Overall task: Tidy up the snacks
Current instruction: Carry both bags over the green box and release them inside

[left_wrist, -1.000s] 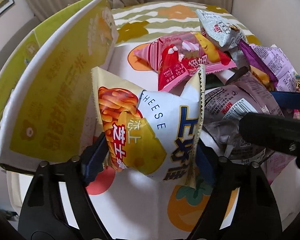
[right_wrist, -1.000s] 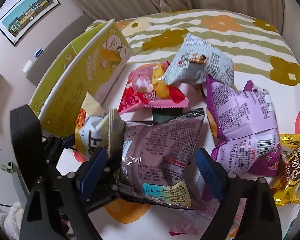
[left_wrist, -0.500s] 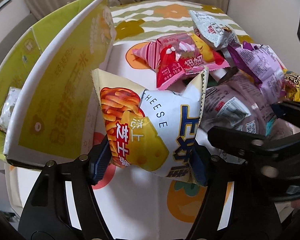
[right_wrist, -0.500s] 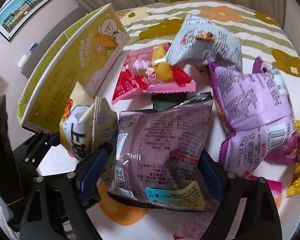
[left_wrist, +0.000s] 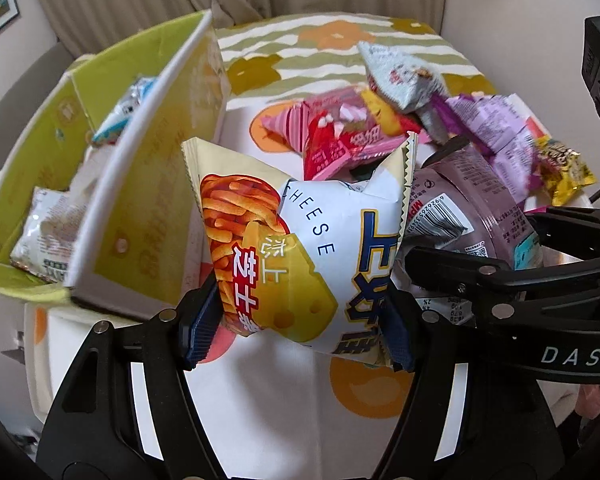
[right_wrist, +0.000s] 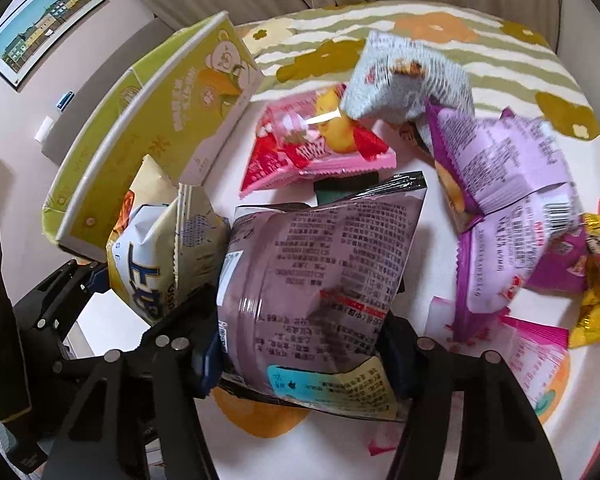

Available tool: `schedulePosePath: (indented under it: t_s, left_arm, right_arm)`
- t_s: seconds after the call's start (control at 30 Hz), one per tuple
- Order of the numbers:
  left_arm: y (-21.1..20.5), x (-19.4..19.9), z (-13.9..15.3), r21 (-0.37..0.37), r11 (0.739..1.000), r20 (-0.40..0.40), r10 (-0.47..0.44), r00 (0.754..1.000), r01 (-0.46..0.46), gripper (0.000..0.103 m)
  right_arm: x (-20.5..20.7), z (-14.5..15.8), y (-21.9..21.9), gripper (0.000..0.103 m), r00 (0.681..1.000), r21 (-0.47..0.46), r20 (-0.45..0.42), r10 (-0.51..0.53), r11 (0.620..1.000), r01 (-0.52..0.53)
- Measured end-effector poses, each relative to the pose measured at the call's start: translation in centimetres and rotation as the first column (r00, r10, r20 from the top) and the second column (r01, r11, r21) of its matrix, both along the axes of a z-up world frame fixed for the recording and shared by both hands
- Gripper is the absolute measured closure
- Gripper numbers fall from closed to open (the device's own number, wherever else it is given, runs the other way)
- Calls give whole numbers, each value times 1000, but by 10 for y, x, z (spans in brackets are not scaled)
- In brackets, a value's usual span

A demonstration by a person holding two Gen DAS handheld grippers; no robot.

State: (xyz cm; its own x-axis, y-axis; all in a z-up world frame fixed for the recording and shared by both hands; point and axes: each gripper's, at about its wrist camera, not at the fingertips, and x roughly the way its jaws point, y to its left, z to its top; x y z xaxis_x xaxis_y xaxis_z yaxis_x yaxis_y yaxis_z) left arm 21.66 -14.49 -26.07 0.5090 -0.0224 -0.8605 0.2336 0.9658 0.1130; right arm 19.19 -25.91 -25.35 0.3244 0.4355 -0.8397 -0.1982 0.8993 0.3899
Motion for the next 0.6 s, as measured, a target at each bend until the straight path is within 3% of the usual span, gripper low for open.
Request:
schedulePosePath:
  t_s: [0.37, 0.6]
  left_arm:
    - [3, -26, 69, -37, 999, 118, -17, 993, 22, 37]
    - [26, -26, 122, -93, 996, 208, 5, 978, 14, 37]
  right_arm:
    - [-28, 67, -14, 45, 993, -14, 116, -37, 999, 39]
    - [-34, 118, -13, 44, 975, -38, 217, -55, 997, 65]
